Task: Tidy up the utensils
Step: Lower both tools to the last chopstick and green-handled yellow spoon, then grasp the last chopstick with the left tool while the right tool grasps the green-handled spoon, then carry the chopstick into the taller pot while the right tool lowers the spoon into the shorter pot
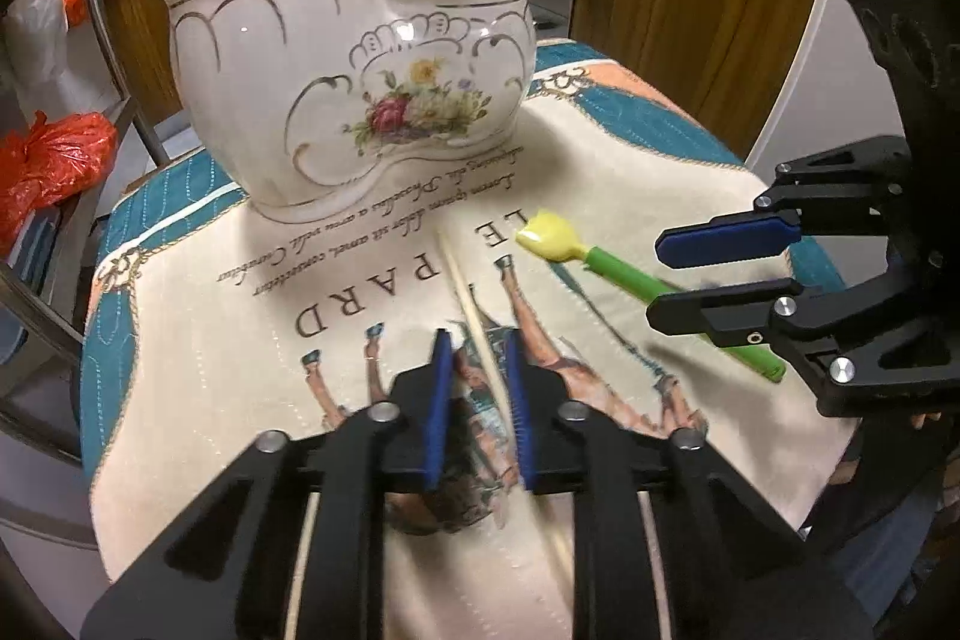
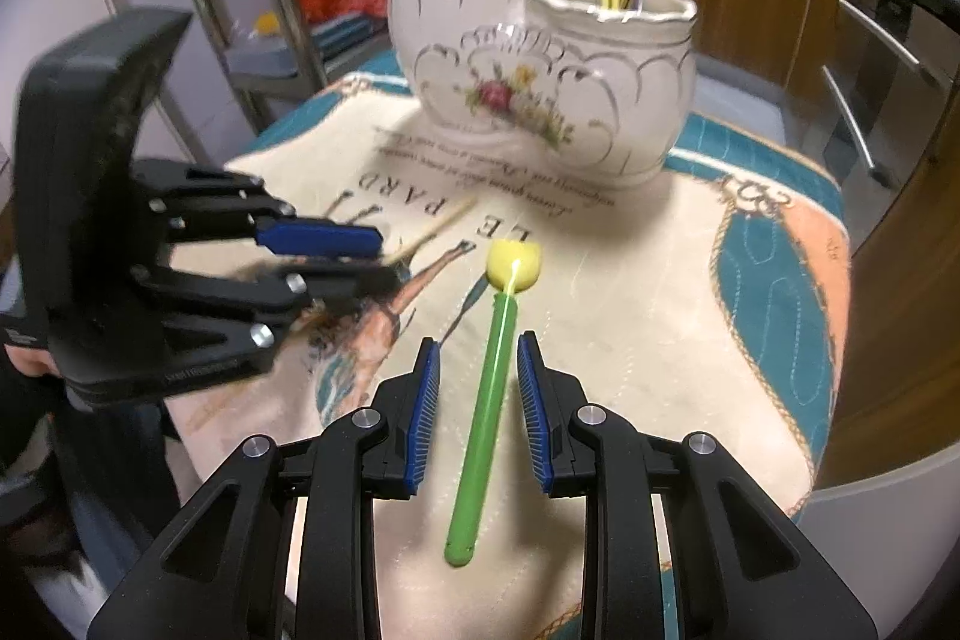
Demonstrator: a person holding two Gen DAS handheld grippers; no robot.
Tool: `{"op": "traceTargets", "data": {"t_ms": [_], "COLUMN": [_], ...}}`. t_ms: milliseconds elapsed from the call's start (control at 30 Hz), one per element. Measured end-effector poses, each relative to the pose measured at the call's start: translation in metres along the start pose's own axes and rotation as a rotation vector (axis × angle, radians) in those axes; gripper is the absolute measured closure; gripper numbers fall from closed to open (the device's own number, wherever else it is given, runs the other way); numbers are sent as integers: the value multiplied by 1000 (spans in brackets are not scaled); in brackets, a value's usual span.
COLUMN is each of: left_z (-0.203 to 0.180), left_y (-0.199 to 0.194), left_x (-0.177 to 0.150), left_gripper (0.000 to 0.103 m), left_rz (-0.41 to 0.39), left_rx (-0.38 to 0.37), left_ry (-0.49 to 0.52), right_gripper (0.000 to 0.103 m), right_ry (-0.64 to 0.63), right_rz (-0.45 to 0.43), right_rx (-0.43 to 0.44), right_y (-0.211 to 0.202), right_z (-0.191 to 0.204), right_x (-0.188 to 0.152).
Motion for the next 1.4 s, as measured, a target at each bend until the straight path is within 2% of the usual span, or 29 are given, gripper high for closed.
{"op": "traceTargets", "data": {"t_ms": [100,233,333,500,800,867,1000,1133,1267,1400], "left_z": [7,13,20,30,42,45,43,35,37,41], "left_y": [-2,-5,-8,-10,-10,-6,-3,-1,-9,-34], "left_x": [-1,-3,-5,-7,-6,-3,-2,0,-5,-3], "left_gripper": [95,97,97,97,97,97,97,98,98,98], "left_rz": [30,100,164,273,396,416,452,452,405,273], "left_rx": [-3,-13,-9,-44,-56,-54,-37,-30,-38,-49], "left_ry": [12,58,87,113,124,132,156,161,141,108], "right_gripper": [75,82,83,83,83,83,93,93,93,93], "right_ry": [-31,-93,-130,-165,-217,-224,-258,-263,-255,-219], "right_rz": [72,185,282,406,539,550,544,515,455,336], "right_rx": [-2,-9,-13,-31,-54,-60,-71,-81,-69,-29], "right_y": [9,15,19,29,42,45,46,45,24,0], "right_z": [2,0,-6,-10,-3,0,12,19,22,21], "right_x": [2,9,14,23,35,38,39,39,19,19]}}
Point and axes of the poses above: each gripper's, at about its wrist camera, not at the fingertips, and y roughly the way its jaws point, z to its left, x to its top, the point moved 6 cm from there along y, roughly the way its jaws point, and after that the axes turned 5 degrees about -x, right-handed, at the moved point
